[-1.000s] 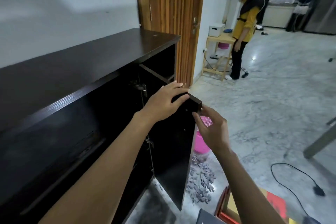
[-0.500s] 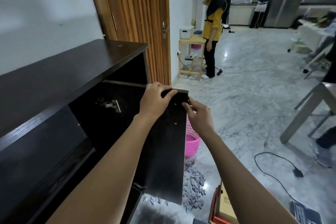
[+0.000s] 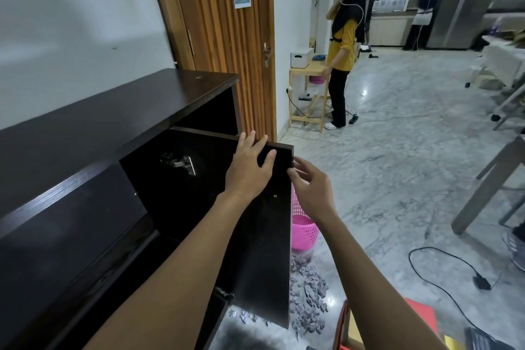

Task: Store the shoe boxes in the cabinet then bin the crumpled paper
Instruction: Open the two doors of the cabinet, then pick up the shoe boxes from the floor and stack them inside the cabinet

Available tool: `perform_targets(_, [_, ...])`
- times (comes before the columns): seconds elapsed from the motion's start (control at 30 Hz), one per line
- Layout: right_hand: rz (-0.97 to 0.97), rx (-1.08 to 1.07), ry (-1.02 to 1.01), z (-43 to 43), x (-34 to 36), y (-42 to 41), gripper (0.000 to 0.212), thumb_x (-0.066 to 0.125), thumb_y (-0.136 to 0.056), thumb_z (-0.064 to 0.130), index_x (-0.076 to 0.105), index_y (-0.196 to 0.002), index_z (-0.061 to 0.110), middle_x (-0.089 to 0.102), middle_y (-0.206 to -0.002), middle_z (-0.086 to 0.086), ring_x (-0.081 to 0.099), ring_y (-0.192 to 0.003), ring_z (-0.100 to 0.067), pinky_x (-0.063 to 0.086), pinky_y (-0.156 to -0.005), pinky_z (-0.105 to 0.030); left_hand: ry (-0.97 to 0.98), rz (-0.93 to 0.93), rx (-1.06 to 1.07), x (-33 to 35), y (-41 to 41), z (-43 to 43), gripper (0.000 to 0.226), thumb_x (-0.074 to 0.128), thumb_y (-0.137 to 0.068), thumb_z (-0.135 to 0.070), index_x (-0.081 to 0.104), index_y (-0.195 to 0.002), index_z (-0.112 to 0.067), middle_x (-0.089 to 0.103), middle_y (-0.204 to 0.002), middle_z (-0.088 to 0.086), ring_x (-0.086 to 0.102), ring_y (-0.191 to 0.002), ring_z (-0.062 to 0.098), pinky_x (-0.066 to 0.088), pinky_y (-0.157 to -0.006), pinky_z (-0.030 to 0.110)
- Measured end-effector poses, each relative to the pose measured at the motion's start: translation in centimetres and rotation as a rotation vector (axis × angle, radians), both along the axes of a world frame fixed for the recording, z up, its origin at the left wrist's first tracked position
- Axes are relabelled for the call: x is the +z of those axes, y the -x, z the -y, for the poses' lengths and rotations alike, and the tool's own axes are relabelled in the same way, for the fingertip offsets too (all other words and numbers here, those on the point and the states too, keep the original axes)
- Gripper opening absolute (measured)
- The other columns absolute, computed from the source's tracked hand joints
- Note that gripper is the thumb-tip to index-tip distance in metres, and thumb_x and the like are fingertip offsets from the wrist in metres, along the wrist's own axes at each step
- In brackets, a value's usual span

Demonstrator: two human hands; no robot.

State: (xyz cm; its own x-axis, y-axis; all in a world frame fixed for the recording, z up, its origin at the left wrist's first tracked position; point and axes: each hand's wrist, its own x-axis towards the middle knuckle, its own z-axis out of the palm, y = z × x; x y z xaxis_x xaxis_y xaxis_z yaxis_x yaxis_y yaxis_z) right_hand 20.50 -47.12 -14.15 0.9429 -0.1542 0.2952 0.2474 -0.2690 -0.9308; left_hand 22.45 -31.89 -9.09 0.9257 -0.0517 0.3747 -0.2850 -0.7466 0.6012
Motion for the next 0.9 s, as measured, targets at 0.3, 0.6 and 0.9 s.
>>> perform_targets(0.3, [-0.129,-0.134,0.102,2.9,-3.9,10.7,0.037,0.061,-0.098,0.029,0.062,-0.133,0.017,0.066,-0.128,0.004,0.059,-0.118,-0.008,0.049,-0.104,-0.037,0.212,-0.286,-0.190,-3.8,10.6,1.7,0.045,0.056,-0.096,-0.039,0.057,-0.135,-0.017,0.055,-0.140,-0.001,0.049,-0.129,0.015,0.038,-0.099,0.022])
perform_targets(0.6, [-0.406,-0.246,0.260,7.7,-10.8,27.3,0.039,0.060,-0.097,0.033,0.061,-0.133,0.018,0.064,-0.132,0.003,0.057,-0.123,-0.010,0.045,-0.105,-0.035,0.373,-0.632,-0.241,-13.3,23.3,3.5,0.029,0.057,-0.097,-0.030,0.068,-0.119,-0.016,0.060,-0.105,-0.003,0.057,-0.093,0.011,0.040,-0.053,0.006])
perform_targets(0.9, [-0.602,-0.306,0.265,13.3,-17.9,35.9,0.041,0.059,-0.097,0.035,0.059,-0.135,0.021,0.065,-0.132,0.000,0.061,-0.120,-0.014,0.049,-0.103,-0.040,0.299,-0.856,-0.283,-22.6,31.3,8.8,0.018,0.060,-0.095,-0.028,0.072,-0.106,-0.019,0.068,-0.100,-0.002,0.062,-0.095,0.015,0.047,-0.085,0.028])
